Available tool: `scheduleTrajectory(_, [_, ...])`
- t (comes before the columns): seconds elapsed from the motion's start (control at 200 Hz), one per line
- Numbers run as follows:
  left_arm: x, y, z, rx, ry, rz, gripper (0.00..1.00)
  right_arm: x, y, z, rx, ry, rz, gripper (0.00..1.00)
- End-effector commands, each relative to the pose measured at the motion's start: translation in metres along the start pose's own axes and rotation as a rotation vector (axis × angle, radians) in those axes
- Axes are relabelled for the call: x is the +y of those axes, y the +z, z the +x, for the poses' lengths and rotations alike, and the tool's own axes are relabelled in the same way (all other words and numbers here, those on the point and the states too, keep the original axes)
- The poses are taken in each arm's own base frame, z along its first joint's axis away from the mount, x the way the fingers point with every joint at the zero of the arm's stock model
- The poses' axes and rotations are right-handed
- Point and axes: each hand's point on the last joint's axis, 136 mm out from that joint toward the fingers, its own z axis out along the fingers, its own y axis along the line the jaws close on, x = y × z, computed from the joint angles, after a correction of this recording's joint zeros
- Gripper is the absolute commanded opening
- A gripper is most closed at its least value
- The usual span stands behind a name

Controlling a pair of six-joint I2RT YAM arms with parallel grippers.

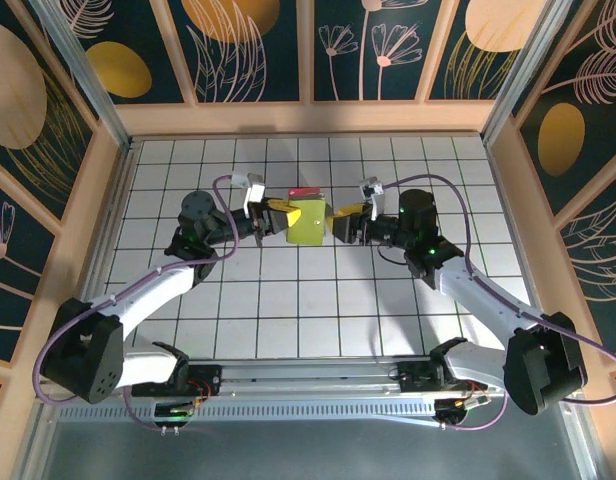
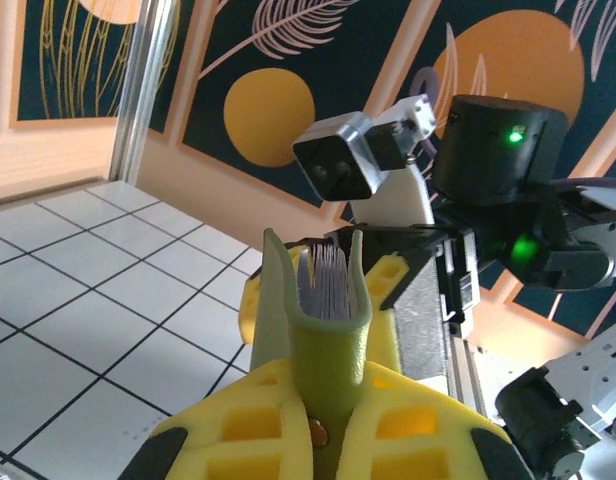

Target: Take the credit cards out of the card holder

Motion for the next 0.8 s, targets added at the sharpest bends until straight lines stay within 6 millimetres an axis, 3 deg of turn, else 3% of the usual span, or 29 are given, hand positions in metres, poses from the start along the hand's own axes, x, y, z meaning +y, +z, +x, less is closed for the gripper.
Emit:
scheduleTrajectory(0.0, [-0.021, -0.005, -0.016, -0.045, 0.067, 0.074, 0.0, 0.017, -0.007, -0.019, -0.055, -0.055, -0.061, 0.53])
scheduleTrajectory(0.39, [-0.035, -0.007, -0.02, -0.052, 0.052, 0.143, 0.0, 0.06, -0.013, -0.012, -0.023, -0.111, -0.322, 0.5])
scheduleTrajectory(0.576, [-0.04, -0.008, -0.022, -0.049, 0.058, 0.162, 0.0, 0.061, -0.011, -0.011, -0.012, -0.11, -0.336, 0.5])
scheduleTrajectory(0.796, [-0.044, -0.011, -0.024, -0.061, 0.07, 0.159, 0.0, 0.039, -0.009, -0.013, -0.034, -0.103, -0.193, 0.51])
